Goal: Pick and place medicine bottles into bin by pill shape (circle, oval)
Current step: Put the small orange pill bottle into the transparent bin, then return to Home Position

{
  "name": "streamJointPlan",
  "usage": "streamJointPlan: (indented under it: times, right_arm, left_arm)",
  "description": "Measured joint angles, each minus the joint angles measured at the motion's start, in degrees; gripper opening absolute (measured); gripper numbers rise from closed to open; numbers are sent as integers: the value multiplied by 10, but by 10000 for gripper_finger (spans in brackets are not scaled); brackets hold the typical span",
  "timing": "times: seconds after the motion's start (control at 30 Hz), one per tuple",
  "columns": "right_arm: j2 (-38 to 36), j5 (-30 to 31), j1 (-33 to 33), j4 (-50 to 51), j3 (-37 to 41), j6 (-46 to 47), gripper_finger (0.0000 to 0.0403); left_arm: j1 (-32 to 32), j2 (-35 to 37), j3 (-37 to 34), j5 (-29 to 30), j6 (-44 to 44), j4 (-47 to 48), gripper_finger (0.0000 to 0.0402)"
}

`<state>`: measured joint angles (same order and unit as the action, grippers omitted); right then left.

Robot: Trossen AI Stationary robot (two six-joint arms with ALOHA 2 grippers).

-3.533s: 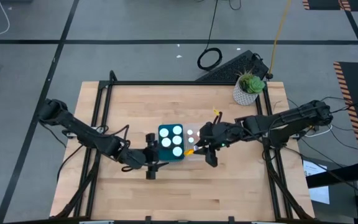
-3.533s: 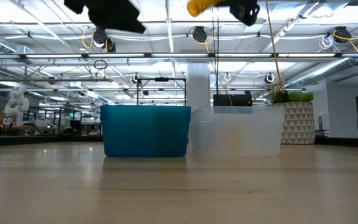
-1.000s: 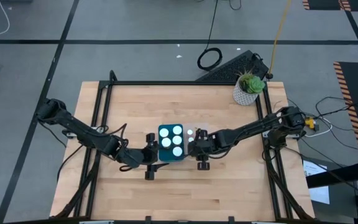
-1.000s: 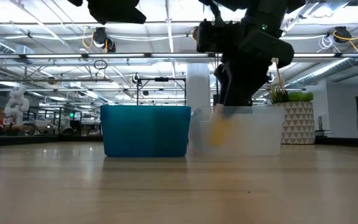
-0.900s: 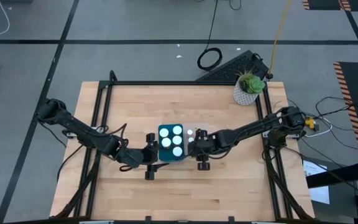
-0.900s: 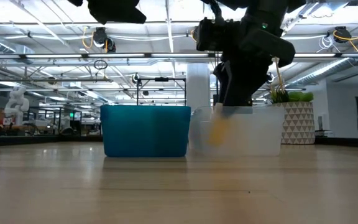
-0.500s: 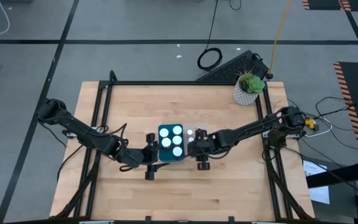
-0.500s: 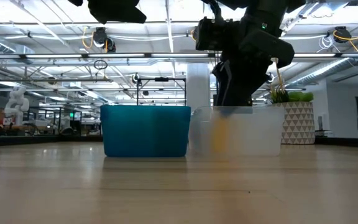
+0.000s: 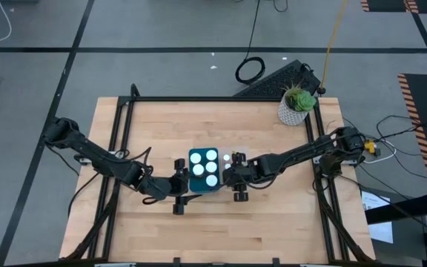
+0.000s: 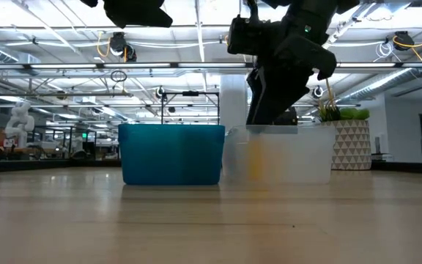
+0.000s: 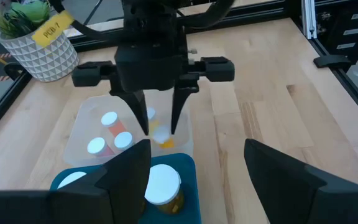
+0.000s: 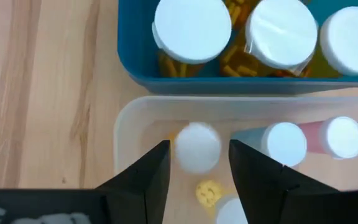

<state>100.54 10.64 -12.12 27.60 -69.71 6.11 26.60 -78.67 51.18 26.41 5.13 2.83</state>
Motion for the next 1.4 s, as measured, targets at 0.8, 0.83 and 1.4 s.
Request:
streamJointPlan:
  times: [0.8, 0.83, 1.4]
  right_arm:
    - [-230, 25, -88, -11, 30, -27, 158]
    - [-242, 43, -97, -12, 41, -27, 158]
    - [-523, 88, -107, -230, 314, -120, 7]
  left_arm:
    - [-3, 15, 0, 51, -2, 1, 259]
    - [-3, 15, 0, 51, -5, 1, 259]
    - [-12, 126, 0, 224, -29, 148, 101]
